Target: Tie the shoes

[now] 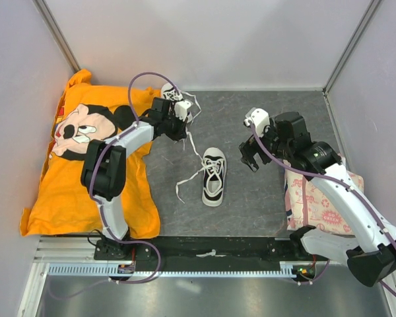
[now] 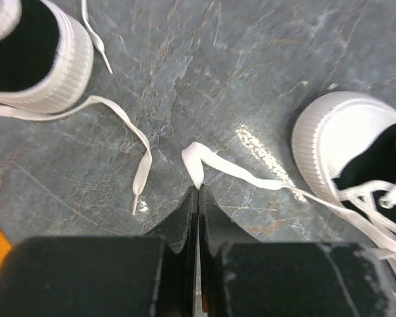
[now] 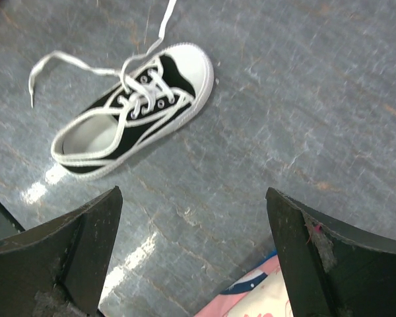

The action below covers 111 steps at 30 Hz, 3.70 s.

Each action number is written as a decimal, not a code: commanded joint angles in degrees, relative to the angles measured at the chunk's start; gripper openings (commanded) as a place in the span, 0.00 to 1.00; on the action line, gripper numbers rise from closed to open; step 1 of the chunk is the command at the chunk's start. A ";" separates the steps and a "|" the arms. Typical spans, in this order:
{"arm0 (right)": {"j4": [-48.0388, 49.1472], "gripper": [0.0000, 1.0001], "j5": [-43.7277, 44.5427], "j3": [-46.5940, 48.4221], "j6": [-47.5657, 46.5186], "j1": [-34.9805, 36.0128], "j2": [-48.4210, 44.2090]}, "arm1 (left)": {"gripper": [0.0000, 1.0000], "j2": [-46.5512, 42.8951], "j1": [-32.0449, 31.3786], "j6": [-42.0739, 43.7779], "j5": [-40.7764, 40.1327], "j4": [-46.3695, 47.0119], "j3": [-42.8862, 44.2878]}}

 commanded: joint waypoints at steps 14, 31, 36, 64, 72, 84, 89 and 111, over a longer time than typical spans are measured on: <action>-5.20 0.98 -6.62 -0.74 -5.21 -0.02 7.95 | 0.06 2.40 -0.18 4.04 0.04 -13.29 2.43; 18.59 0.81 -4.43 -3.02 -1.52 13.50 18.49 | 0.12 -0.51 2.63 2.28 1.09 -20.32 -3.28; 26.52 0.68 -3.81 -3.38 -4.67 17.99 24.46 | 0.12 -2.00 3.60 1.22 3.55 -21.20 -6.36; 31.90 0.63 -2.40 4.35 -25.60 22.92 48.64 | 0.12 1.33 5.01 -0.18 9.45 -23.23 -5.13; 29.17 0.47 -1.61 6.20 -28.15 22.75 51.81 | 0.13 1.16 5.10 -0.44 10.15 -23.23 -5.48; 22.14 0.00 -5.39 8.84 -24.03 22.74 44.70 | 0.11 -0.68 5.10 -0.01 11.64 -25.77 -5.04; 19.94 0.00 -6.18 8.05 -18.23 22.22 35.39 | 0.11 -4.81 5.01 2.10 14.19 -27.36 -7.41; 11.67 0.00 -10.57 -5.31 -0.56 10.63 18.32 | 0.10 -19.48 2.37 17.92 11.38 -27.36 -23.50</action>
